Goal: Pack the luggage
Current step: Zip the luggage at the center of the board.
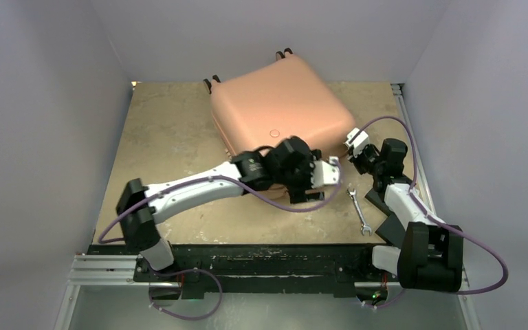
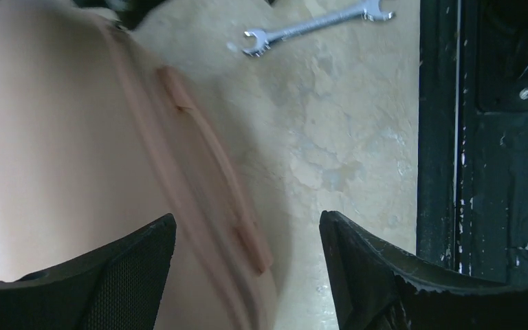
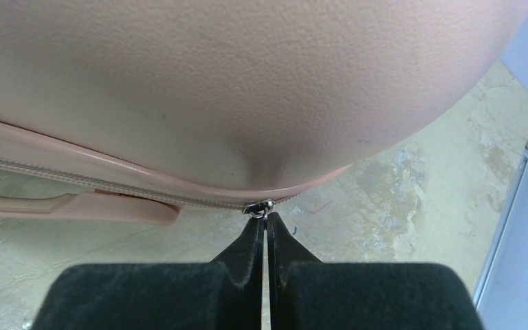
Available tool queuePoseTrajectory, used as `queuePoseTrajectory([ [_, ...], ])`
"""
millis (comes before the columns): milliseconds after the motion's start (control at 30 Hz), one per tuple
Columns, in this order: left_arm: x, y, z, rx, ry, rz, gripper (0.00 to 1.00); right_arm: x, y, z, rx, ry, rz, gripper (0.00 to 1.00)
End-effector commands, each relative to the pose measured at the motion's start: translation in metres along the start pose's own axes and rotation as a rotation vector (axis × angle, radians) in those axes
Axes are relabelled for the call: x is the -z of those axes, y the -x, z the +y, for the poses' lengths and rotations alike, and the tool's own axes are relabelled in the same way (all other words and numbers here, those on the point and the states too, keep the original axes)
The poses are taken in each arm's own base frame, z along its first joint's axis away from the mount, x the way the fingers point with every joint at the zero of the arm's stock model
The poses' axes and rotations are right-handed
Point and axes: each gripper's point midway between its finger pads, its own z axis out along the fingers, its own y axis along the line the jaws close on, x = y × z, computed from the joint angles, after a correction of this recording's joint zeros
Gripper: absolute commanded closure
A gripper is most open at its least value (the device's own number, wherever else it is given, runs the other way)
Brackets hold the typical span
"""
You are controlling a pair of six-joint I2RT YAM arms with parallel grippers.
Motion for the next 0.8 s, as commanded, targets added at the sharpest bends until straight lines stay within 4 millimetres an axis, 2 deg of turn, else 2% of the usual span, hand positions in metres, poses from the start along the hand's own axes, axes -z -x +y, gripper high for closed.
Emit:
queuePoseTrajectory([
  [0,-0.035,-0.016,-0.01,-0.079,0.097,0.12,0.25,-0.007,-0.001,0.015,-0.044,0.08,0.001,1.0],
  [233,-0.069,-0.04,0.003,-0.066,0.266,0.174,0.24,-0.004,0.003,0.016,-0.044,0.076,-0.014,1.0],
  [400,-0.09,-0.052,-0.004,-0.079,0.29,0.204,0.25,-0.004,0.003,0.017,-0.052,0.079,-0.016,1.0],
  [633,-0.11,-0.065,-0.027,-0.108,0.229,0.23,0.27,-0.002,0.004,0.015,-0.057,0.073,-0.019,1.0],
  [767,-0.115,-0.072,-0.024,-0.117,0.255,0.248,0.27,-0.001,0.003,0.015,-0.058,0.072,-0.02,1.0],
])
